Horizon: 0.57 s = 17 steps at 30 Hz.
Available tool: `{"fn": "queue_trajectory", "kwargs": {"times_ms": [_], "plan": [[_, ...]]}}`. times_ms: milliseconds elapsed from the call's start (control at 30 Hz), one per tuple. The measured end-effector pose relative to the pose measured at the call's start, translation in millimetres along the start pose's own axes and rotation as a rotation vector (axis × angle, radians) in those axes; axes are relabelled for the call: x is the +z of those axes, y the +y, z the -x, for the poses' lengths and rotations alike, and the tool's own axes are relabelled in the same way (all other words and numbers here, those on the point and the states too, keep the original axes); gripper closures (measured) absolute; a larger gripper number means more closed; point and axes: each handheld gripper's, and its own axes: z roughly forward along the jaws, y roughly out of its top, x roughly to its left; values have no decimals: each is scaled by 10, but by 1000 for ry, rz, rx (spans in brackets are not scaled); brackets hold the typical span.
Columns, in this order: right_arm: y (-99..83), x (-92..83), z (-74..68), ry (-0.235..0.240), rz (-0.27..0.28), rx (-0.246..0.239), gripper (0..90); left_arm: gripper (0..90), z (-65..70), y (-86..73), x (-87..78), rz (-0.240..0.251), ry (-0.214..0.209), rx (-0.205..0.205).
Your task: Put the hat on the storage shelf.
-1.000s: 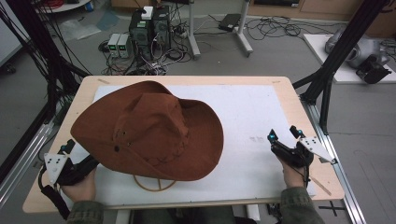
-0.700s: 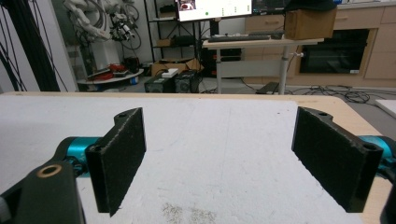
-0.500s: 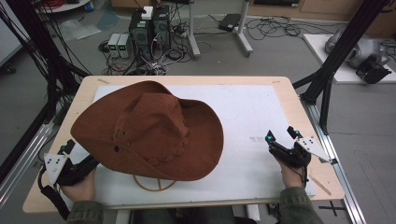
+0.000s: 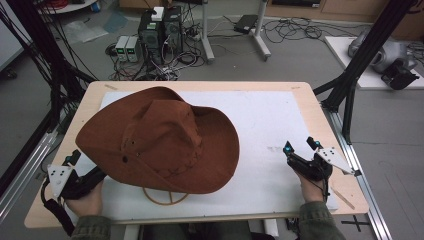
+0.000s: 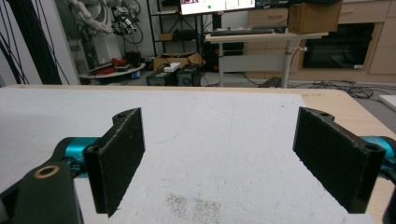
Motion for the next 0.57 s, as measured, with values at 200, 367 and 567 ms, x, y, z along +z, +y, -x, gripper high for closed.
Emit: {"fn": "queue_trajectory", "kwargs": {"times_ms": [200,367,567], "plan": [[-12,-5,17,-2,-3,5,157,171,-12,-4,6,-5,-4,-3],[-25,-11,38,-7,-9,8,156,171,-25,-6,8,-14,-10,-1],[-24,-17,47,-5,-11,18,141,171,-43,-4,6,-17,-21,-4]]}}
